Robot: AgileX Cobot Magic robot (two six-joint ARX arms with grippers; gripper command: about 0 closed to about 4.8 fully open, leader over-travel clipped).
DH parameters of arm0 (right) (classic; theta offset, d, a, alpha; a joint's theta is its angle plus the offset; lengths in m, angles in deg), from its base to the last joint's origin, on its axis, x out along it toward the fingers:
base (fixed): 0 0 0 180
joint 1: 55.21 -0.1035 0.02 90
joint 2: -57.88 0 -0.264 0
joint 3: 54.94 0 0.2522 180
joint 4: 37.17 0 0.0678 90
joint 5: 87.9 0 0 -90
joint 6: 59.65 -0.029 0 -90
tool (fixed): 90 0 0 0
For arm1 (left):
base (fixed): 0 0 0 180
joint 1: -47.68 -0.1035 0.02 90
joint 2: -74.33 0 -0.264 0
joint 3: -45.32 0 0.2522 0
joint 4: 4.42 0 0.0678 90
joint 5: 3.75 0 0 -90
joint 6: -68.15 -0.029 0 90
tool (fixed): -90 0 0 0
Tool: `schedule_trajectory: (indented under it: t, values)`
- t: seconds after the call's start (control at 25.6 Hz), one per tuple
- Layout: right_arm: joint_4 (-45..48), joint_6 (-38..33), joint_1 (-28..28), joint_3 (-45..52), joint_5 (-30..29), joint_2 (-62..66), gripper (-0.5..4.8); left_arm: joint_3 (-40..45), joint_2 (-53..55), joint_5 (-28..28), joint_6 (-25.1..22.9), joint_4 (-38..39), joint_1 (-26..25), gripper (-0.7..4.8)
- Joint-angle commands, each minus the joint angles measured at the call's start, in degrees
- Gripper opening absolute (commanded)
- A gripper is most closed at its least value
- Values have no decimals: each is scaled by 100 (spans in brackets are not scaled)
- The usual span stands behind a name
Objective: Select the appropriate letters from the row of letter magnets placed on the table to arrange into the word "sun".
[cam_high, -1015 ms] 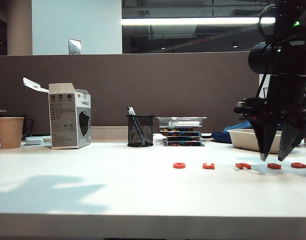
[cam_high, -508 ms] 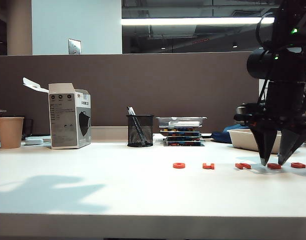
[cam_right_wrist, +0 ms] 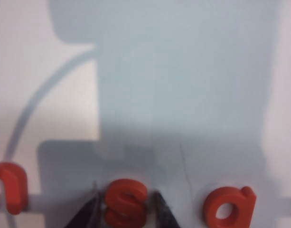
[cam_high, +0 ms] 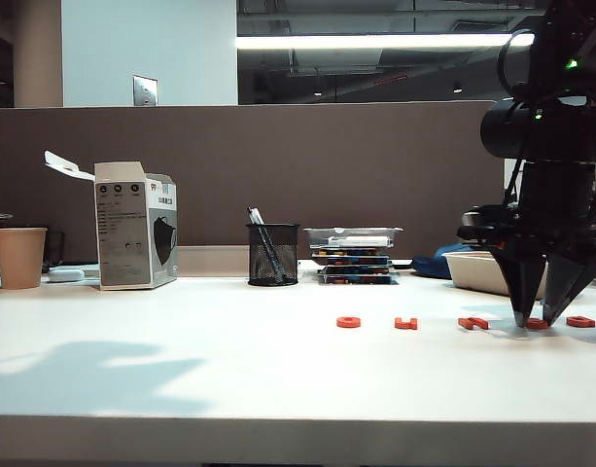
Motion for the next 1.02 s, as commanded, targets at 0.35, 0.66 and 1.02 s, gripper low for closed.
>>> schedule_trajectory:
  t: [0.35,0.66,1.02]
  values:
    - [-111,0,-2,7,4,35,89,-11,-17,13,-24,-35,-2,-5]
    - [-103,-4,0,4,4,35,89,-11,-17,13,-24,-35,-2,-5]
    - [-610,-4,-2,0,-275,31,89,-11,-15,13,-24,-35,-2,-5]
